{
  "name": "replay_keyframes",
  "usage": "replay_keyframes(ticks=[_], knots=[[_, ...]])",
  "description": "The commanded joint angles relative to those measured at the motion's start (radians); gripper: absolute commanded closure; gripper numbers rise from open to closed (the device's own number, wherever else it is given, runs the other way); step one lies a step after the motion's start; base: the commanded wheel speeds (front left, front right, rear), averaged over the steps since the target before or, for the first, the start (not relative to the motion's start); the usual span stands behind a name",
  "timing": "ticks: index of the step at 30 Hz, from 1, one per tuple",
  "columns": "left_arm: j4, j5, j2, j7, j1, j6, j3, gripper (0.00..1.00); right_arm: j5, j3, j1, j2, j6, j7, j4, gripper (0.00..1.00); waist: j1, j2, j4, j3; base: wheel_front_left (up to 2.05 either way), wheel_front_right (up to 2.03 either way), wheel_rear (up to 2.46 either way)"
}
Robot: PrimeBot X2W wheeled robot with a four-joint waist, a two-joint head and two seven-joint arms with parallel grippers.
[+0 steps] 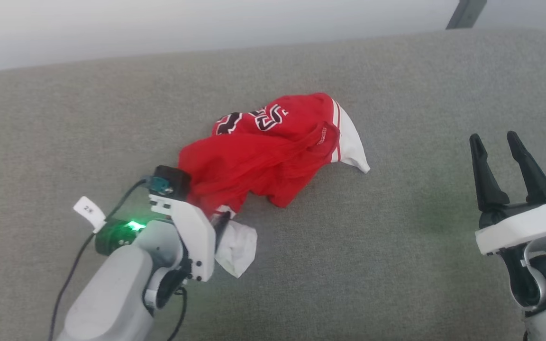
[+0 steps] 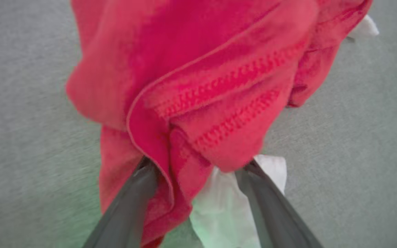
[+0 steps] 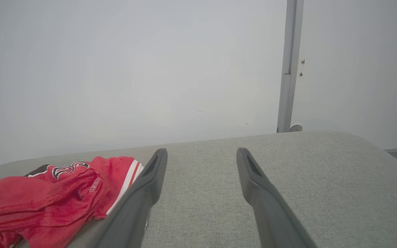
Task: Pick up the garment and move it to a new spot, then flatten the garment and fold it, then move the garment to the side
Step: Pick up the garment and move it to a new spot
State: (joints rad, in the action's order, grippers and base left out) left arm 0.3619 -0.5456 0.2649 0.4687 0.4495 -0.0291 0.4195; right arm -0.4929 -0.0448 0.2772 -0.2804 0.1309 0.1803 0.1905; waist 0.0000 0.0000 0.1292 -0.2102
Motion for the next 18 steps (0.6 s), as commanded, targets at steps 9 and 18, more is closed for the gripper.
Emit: replay_keyframes(ticks=[9, 18], knots=[[-0.037, -0.019, 0.053, -0.207, -0.078, 0.025, -0.079, 0.00, 0.012, 0.015, -0.052, -0.002, 0.000, -0.021, 0.002, 0.00, 0.0000, 0.0000, -0.043, 0.111, 0.00, 0.00, 0.00], [-0.085, -0.024, 0.130, -0.453, -0.215, 0.027, -0.185, 0.00, 0.026, 0.049, -0.122, 0.006, 0.000, -0.038, -0.002, 0.00, 0.0000, 0.0000, -0.077, 0.197, 0.00, 0.00, 0.00]])
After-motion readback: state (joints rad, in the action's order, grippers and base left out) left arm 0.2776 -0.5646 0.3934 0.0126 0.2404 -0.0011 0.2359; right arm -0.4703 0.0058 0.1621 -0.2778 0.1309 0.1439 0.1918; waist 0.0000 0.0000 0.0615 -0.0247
